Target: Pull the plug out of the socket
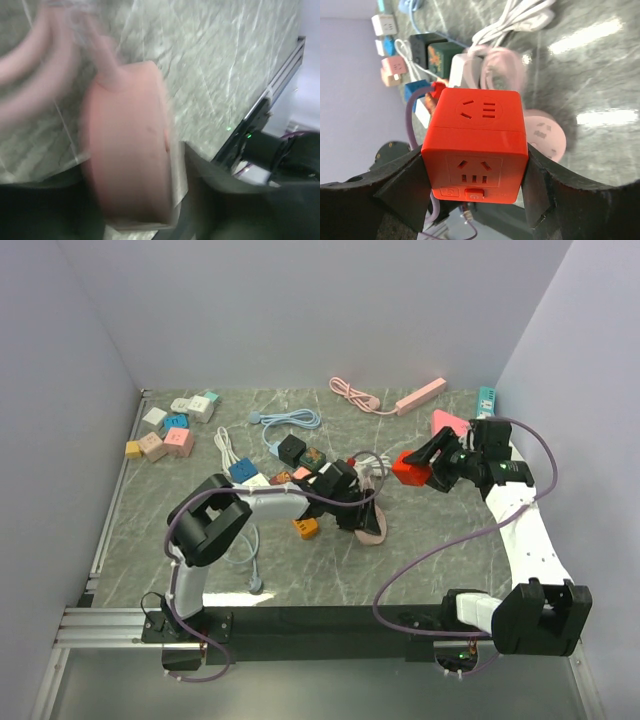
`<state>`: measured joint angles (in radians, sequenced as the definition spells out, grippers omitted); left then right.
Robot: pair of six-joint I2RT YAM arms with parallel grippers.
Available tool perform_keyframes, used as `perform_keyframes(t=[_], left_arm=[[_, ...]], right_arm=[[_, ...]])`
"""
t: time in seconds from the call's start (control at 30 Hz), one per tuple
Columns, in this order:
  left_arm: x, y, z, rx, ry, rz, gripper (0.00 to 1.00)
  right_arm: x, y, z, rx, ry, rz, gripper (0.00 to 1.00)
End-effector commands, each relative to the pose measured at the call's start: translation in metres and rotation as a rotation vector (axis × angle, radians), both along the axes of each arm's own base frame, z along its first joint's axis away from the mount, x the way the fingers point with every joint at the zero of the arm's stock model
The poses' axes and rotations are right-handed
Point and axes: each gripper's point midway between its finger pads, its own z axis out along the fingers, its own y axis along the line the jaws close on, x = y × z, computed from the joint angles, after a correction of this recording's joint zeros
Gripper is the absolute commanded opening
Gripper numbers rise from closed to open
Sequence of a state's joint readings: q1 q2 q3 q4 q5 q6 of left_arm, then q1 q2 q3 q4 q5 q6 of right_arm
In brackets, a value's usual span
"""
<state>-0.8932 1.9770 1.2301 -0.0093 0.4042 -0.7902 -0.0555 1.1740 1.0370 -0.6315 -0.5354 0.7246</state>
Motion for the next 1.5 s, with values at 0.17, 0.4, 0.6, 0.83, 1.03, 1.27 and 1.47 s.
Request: perform_keyframes(t=[0.17, 0.4, 0.6, 0.83, 1.03, 1.27, 1.47], left_arm=[[0.011, 0.033, 0.044, 0.073, -0.140, 0.113, 0.87], [0.012, 0.060, 0.114, 0.009, -0.382, 0.095, 0.99], [-0.001, 0.089, 0.139, 0.019, -0.679, -0.098, 0.99], [-0.020, 0.090, 0.136, 0.004, -0.748, -0.292, 0.99], [-0.016, 0.093, 0.160, -0.031, -0.839, -0.271, 0.99], [-0.012, 0.103, 0.167, 0.017, -0.937, -0.300, 1.00], [-0.035, 0.097, 0.151, -0.010, -0.871, -0.438, 0.96]], right_arm=[[-0.001, -0.004, -0.007, -0.050, -0.023, 0.034, 0.00], [-0.002, 0.019, -0.007, 0.030, 0.003, 0.234, 0.00], [-0.021, 0.068, -0.010, 0.073, 0.042, 0.500, 0.00], [-0.052, 0.121, -0.004, 0.141, 0.058, 0.734, 0.00], [-0.078, 0.148, 0.002, 0.219, 0.074, 0.882, 0.00], [-0.104, 0.169, 0.006, 0.265, 0.080, 1.005, 0.00], [-0.110, 0.177, 0.020, 0.313, 0.057, 1.052, 0.00]])
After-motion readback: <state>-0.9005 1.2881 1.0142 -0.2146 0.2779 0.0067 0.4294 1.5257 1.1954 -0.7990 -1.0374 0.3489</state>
